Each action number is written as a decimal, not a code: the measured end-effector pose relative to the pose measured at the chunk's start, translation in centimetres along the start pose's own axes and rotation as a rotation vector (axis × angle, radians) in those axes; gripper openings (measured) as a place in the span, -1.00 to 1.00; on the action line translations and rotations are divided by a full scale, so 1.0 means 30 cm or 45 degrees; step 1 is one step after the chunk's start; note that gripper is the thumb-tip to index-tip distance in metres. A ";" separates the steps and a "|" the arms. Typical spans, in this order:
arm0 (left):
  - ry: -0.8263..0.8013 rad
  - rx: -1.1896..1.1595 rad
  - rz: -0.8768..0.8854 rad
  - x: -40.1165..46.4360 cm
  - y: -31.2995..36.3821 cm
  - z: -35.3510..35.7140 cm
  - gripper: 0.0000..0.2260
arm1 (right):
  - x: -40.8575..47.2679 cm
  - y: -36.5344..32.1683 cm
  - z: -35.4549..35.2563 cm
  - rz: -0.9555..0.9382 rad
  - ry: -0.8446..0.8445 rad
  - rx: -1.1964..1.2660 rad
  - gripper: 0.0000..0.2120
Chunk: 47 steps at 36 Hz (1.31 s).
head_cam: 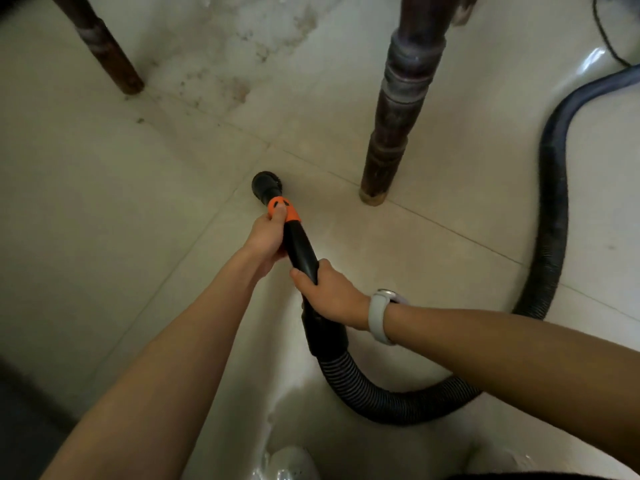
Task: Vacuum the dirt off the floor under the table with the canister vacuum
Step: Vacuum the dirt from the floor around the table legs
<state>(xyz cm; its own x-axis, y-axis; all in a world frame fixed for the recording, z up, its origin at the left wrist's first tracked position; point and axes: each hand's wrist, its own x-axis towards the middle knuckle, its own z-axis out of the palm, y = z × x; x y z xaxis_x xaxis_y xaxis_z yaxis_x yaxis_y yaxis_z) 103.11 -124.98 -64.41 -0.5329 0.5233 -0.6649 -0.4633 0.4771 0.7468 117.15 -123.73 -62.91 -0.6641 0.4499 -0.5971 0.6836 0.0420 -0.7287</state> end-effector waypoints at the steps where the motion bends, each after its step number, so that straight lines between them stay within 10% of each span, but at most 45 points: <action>1: 0.017 -0.034 -0.010 0.015 0.027 -0.016 -0.72 | 0.023 -0.031 -0.006 -0.011 0.011 -0.033 -0.64; 26: 0.275 -0.853 0.178 0.055 0.555 -0.699 -0.72 | 0.340 -0.933 0.046 -0.421 0.001 -0.988 -0.64; 47: 0.494 -0.575 0.120 0.453 0.722 -0.919 -0.72 | 0.858 -1.061 0.149 -0.439 -0.176 -0.879 -0.59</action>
<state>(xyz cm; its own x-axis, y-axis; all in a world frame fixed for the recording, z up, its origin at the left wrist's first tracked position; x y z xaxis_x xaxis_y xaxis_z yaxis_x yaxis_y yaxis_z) 66.31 -126.98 -56.94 -0.7665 0.2128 -0.6059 -0.6108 0.0498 0.7902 76.94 -117.46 -56.57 -0.8737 0.1975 -0.4446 0.4355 0.7249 -0.5338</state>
